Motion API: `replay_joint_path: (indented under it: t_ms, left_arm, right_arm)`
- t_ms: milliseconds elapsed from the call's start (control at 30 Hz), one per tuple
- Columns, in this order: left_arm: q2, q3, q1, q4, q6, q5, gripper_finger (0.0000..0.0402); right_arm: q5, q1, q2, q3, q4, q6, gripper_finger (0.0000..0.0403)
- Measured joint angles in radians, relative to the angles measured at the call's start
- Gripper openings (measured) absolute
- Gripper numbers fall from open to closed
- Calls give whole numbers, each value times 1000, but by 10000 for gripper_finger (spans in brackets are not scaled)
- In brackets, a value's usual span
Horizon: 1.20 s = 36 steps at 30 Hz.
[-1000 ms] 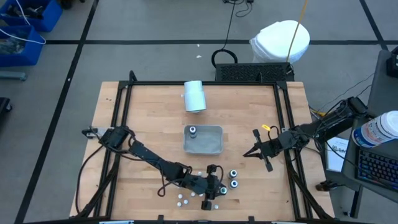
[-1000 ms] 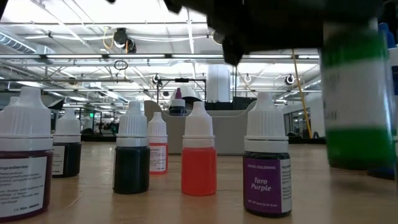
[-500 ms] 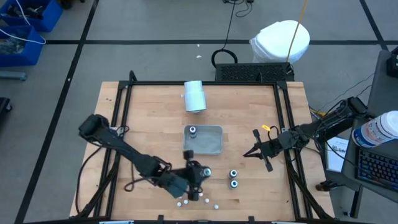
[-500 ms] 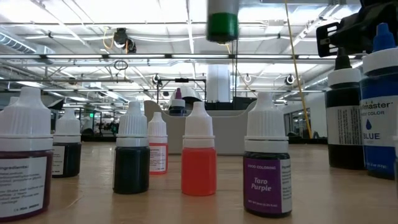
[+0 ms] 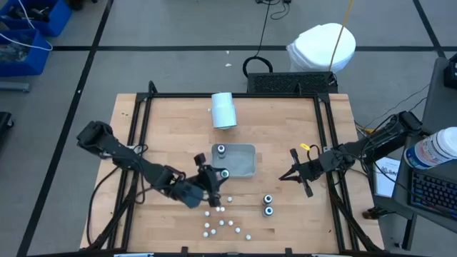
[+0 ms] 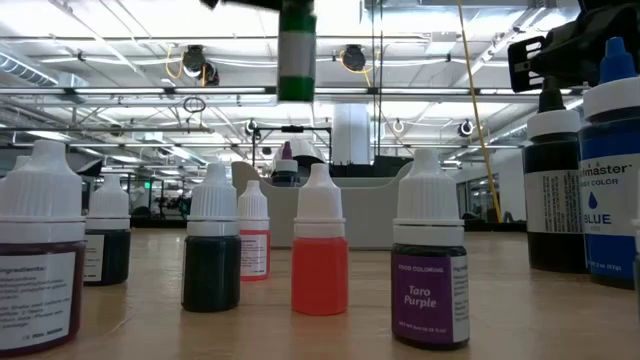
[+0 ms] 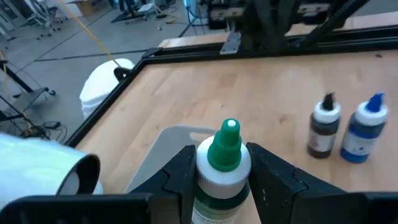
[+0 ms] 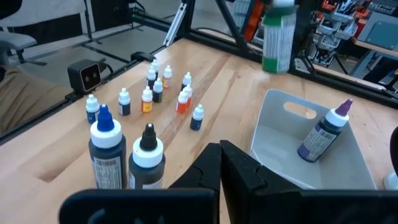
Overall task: Pick & Place food coloring
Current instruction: Put the green food coloring bottle into the gray bin
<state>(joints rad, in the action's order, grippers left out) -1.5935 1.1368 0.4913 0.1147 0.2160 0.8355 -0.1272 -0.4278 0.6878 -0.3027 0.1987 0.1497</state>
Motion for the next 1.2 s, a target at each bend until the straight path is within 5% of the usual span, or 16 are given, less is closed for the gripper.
replay_joint_path:
  t_ms: [333,867,1200]
  left_arm:
    - [90,-279,-127,-286,72,-113,127]
    - [71,-356,-157,-292,161,-97,127]
    - [-44,-356,-195,-360,167,-129,127]
  right_arm:
    - [1,0,1,0,-1,0,0]
    - [1,0,1,0,1,0,0]
    - [1,0,6,0,12,0,0]
